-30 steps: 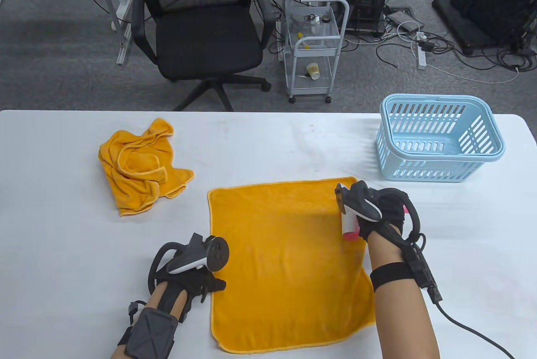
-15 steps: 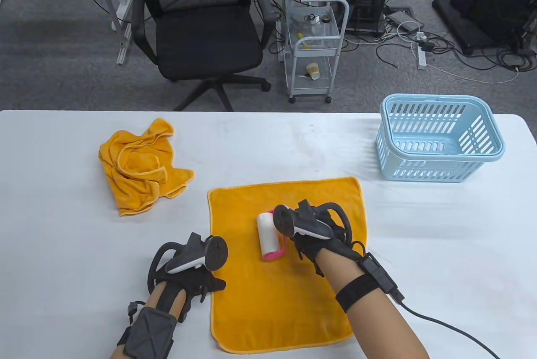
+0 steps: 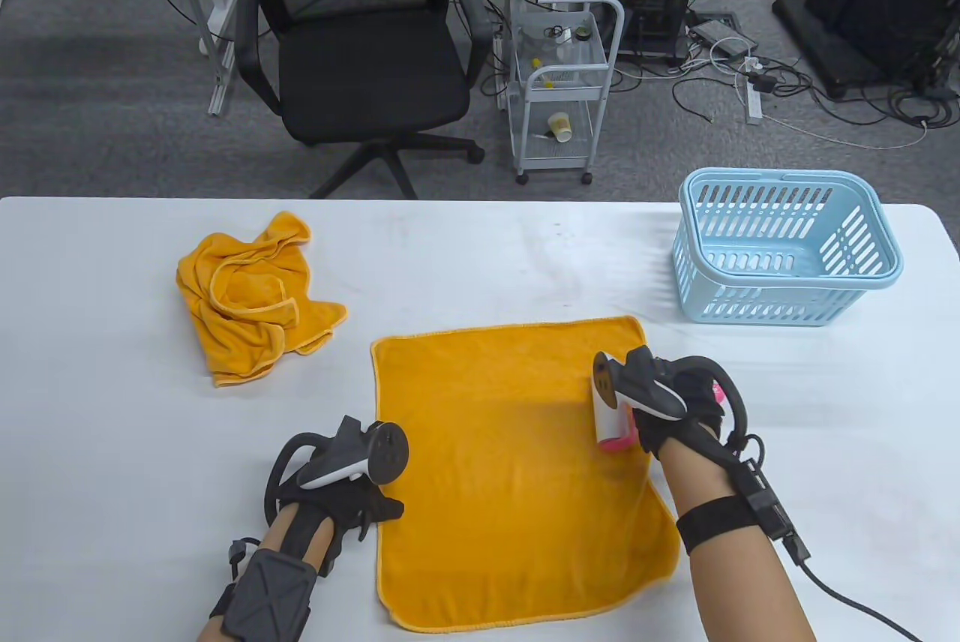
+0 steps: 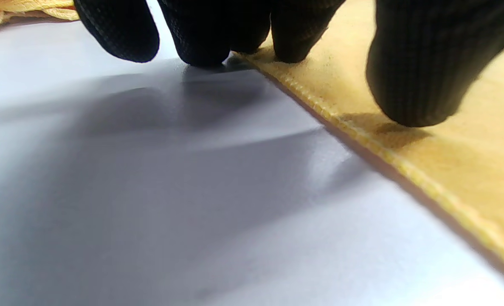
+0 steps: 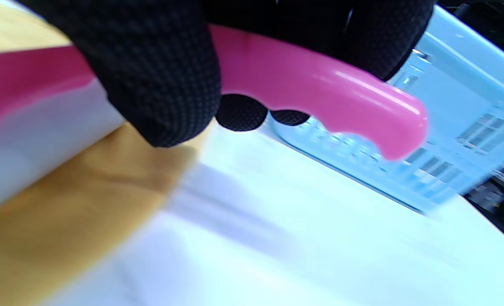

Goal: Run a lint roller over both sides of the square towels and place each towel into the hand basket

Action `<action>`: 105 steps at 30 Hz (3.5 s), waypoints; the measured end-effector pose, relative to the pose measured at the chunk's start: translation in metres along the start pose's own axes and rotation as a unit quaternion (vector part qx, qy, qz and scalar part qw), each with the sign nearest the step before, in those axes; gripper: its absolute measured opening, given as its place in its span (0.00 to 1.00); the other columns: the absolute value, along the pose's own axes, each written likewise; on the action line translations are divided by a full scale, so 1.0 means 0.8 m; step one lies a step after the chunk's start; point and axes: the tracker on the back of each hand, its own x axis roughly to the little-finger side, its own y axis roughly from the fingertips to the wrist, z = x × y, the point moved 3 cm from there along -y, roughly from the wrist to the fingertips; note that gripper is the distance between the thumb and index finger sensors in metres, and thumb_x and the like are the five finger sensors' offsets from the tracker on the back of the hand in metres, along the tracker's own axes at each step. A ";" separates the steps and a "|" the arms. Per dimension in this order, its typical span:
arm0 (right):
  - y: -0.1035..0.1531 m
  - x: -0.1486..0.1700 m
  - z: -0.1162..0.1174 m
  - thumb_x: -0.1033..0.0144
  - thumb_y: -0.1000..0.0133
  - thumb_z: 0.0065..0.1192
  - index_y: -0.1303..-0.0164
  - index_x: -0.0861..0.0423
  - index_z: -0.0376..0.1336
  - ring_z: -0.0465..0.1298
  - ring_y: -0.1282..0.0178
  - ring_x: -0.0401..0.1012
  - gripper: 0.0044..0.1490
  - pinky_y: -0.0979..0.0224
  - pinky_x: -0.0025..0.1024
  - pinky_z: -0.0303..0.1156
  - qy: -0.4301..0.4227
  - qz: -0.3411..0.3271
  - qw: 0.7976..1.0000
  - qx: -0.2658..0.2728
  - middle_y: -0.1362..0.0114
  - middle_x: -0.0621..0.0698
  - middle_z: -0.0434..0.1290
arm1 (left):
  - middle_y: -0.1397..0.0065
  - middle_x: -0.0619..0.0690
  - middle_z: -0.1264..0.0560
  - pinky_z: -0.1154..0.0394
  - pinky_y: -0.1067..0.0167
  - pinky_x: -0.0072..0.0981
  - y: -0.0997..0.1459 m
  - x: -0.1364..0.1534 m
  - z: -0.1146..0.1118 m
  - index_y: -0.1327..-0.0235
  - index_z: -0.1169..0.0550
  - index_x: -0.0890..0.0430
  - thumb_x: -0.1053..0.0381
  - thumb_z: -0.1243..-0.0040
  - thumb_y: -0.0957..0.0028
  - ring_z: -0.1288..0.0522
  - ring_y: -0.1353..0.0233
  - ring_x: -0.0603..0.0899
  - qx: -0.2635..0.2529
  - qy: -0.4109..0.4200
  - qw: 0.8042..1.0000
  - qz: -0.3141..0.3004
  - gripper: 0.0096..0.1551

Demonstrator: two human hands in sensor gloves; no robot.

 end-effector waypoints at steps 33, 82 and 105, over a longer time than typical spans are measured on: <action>0.035 0.004 0.011 0.61 0.51 0.81 0.30 0.48 0.69 0.77 0.31 0.55 0.36 0.33 0.60 0.72 -0.015 -0.033 0.999 0.005 0.32 0.51 0.77 | 0.13 0.53 0.44 0.37 0.26 0.69 -0.001 0.001 0.000 0.24 0.35 0.45 0.31 0.29 0.60 0.37 0.17 0.66 0.000 0.003 1.000 0.000 0.50; 0.133 -0.157 -0.035 0.57 0.52 0.81 0.31 0.49 0.68 0.80 0.36 0.54 0.37 0.36 0.57 0.75 -0.042 -0.256 0.962 0.086 0.35 0.52 0.78 | 0.13 0.53 0.44 0.37 0.26 0.70 -0.002 0.000 -0.001 0.25 0.34 0.45 0.31 0.29 0.60 0.38 0.16 0.66 -0.002 0.003 1.000 0.000 0.50; 0.038 -0.160 -0.070 0.57 0.50 0.78 0.29 0.49 0.68 0.77 0.33 0.54 0.37 0.33 0.57 0.72 -0.118 -0.170 0.975 0.086 0.32 0.52 0.75 | 0.13 0.53 0.44 0.37 0.26 0.70 -0.002 0.000 -0.001 0.25 0.35 0.45 0.31 0.29 0.60 0.38 0.17 0.66 -0.002 0.004 1.000 -0.001 0.50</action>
